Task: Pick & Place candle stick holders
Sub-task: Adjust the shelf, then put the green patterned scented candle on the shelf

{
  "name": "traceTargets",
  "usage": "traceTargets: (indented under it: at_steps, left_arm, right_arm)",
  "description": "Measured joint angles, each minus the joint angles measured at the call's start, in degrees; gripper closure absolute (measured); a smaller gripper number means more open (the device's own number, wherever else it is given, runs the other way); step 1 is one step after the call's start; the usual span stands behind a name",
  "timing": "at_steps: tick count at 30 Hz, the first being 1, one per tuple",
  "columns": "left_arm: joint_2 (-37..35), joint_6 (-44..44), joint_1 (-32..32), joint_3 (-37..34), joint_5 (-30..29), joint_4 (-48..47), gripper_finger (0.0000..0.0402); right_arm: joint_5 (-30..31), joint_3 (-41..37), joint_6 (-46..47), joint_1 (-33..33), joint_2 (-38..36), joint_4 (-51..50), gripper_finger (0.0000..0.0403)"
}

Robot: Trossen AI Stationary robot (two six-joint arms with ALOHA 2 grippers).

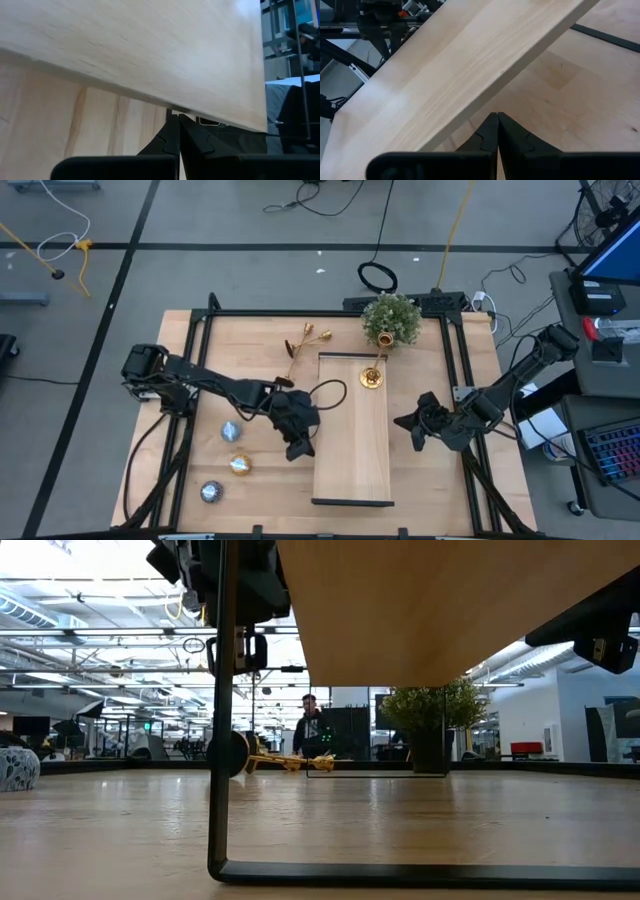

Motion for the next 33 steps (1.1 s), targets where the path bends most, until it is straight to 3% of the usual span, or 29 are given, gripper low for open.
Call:
traceTargets:
  at_steps: [23, 33]
  left_arm:
    - [0.0, -0.9, 0.9, 0.0, 0.0, 4.4, 0.0401]
    - [-0.4, -0.7, 1.1, 0.0, 1.9, 1.0, 0.0401]
  right_arm:
    - [0.0, 0.0, 0.0, 0.0, 0.0, 0.0, 0.0403]
    - [0.2, 0.0, 0.5, 0.0, 0.0, -0.6, 0.0403]
